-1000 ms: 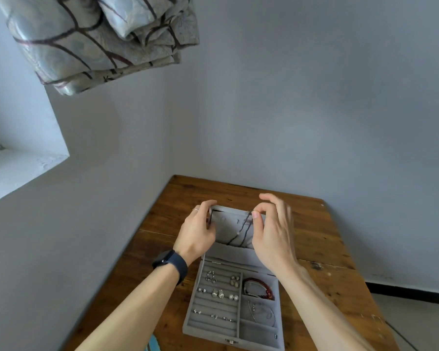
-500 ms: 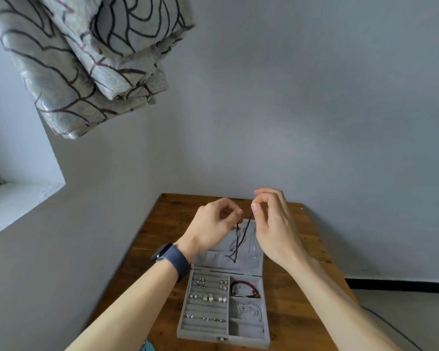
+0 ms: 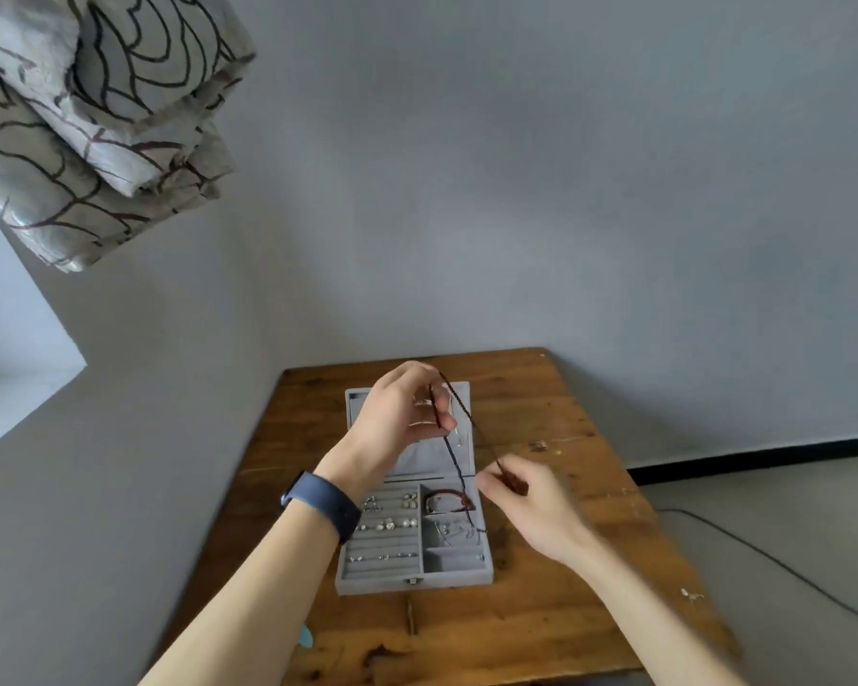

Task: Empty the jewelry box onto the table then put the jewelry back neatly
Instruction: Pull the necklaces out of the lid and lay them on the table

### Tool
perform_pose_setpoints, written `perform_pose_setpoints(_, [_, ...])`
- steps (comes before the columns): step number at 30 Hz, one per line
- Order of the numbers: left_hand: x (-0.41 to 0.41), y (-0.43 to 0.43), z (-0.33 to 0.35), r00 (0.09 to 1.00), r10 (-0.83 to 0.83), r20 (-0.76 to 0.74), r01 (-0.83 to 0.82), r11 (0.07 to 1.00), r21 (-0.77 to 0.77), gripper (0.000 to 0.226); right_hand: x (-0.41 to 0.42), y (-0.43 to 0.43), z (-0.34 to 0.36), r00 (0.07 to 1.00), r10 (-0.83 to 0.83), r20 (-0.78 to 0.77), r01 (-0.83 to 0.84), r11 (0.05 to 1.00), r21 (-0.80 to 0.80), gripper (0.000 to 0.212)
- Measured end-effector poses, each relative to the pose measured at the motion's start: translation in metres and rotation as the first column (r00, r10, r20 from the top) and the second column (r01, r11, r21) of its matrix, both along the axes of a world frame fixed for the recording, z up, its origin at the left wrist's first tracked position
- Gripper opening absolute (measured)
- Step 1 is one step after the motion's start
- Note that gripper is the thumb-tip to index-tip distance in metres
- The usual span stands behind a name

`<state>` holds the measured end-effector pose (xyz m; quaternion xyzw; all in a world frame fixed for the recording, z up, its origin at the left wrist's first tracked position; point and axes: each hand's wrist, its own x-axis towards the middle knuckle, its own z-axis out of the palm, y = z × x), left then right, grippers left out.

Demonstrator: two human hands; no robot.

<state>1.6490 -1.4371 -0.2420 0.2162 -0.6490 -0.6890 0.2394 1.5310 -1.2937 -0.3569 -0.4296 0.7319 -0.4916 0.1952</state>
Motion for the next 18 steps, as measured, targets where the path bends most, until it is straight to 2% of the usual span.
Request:
perform_pose_setpoints(3, [0.002,0.012,-0.014,0.998,0.027,-0.061,-0.015,0.980,0.201,0.021,0.006,0.028,-0.041,0.989,-0.082,0.119,0.075,0.995,0.063,0.015])
perform_pose_setpoints(5, [0.004,0.021,-0.026,0.996,0.050,-0.073,-0.025,0.950,0.310,0.017,0.015,0.047,-0.057,0.945,-0.151,0.290,0.133,0.988,0.080,0.012])
perform_pose_setpoints(8, [0.008,0.029,-0.043,0.997,0.062,-0.055,-0.035,0.916,0.399,0.016,0.029,0.065,-0.068,0.735,-0.208,0.645,0.270,0.963,0.003,0.024])
perform_pose_setpoints(10, [0.010,0.036,-0.056,0.999,0.045,-0.026,-0.029,0.901,0.432,0.017,0.035,0.077,-0.075,0.566,-0.207,0.798,0.390,0.920,-0.038,0.027])
perform_pose_setpoints(12, [0.011,0.043,-0.071,1.000,0.031,0.008,-0.031,0.886,0.463,0.017,0.039,0.092,-0.081,0.418,-0.200,0.886,0.482,0.876,-0.029,0.015])
perform_pose_setpoints(14, [0.010,0.047,-0.084,0.999,0.018,0.051,-0.040,0.877,0.479,0.017,0.043,0.108,-0.088,0.396,-0.245,0.885,0.505,0.863,0.013,0.005])
perform_pose_setpoints(17, [0.006,0.049,-0.100,0.995,-0.008,0.101,-0.043,0.869,0.493,0.015,0.047,0.131,-0.100,0.455,-0.283,0.844,0.474,0.880,0.039,0.020])
perform_pose_setpoints(18, [0.004,0.049,-0.104,0.993,-0.026,0.117,-0.036,0.868,0.495,0.015,0.048,0.138,-0.103,0.477,-0.285,0.831,0.457,0.888,0.042,0.019])
